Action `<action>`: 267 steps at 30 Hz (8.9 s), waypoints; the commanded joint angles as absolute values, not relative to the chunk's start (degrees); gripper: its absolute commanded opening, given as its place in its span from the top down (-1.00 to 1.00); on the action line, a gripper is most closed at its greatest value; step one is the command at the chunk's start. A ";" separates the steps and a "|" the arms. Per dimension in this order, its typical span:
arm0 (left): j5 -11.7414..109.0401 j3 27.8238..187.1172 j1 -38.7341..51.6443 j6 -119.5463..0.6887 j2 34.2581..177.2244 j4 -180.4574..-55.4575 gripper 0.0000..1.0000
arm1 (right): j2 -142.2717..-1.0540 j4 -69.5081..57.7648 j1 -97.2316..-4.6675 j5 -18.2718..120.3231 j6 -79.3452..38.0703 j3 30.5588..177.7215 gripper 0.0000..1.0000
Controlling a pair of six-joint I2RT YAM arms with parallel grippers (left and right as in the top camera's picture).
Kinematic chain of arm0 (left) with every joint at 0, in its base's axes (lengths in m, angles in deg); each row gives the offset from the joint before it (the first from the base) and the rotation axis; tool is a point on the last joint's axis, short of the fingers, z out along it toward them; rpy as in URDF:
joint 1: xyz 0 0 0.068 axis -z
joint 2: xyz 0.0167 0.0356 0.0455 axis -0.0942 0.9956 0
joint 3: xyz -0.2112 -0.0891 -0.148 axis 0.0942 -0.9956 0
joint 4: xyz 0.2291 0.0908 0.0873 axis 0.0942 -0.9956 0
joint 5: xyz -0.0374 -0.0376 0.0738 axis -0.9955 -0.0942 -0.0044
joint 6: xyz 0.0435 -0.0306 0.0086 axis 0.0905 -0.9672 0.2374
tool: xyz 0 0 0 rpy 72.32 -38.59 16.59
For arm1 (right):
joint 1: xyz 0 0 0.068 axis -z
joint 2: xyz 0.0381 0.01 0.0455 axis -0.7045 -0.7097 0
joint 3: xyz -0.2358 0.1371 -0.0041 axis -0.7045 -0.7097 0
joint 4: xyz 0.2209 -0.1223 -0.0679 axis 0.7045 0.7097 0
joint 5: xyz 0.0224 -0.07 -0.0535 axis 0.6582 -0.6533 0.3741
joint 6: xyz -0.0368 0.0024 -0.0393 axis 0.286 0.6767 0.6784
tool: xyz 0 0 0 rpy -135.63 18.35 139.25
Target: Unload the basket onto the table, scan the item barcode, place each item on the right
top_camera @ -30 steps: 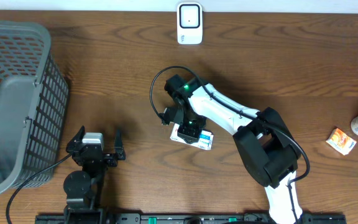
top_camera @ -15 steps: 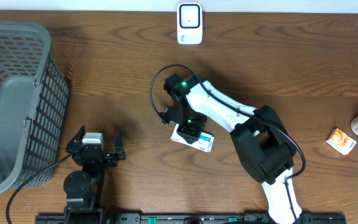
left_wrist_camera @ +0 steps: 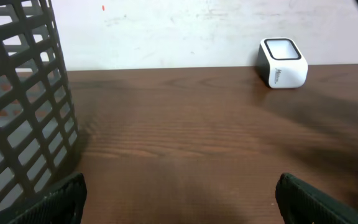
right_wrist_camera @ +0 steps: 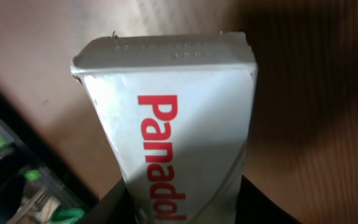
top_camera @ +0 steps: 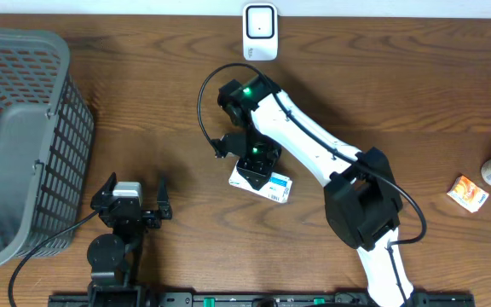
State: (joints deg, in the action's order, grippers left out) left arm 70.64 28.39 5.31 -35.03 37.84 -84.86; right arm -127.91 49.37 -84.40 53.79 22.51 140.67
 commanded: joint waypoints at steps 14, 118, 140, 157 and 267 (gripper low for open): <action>69.65 27.87 5.37 -35.31 37.80 -87.26 -0.92 | -127.63 54.75 -84.90 63.32 29.66 146.47 0.28; 69.65 27.87 5.37 -35.31 37.80 -87.24 -0.92 | -146.29 -27.83 -76.90 10.49 65.48 158.14 0.37; 69.65 27.87 5.37 -35.31 37.80 -87.24 -0.92 | -156.52 -53.71 -76.27 19.37 78.37 158.14 0.34; 69.65 27.87 5.37 -35.31 37.80 -87.24 -0.92 | -156.94 -52.22 -74.72 19.87 78.00 158.14 0.41; 63.58 28.20 5.33 -34.00 37.80 -65.51 -0.92 | -21.71 2.20 -34.33 80.91 -4.94 118.16 -0.98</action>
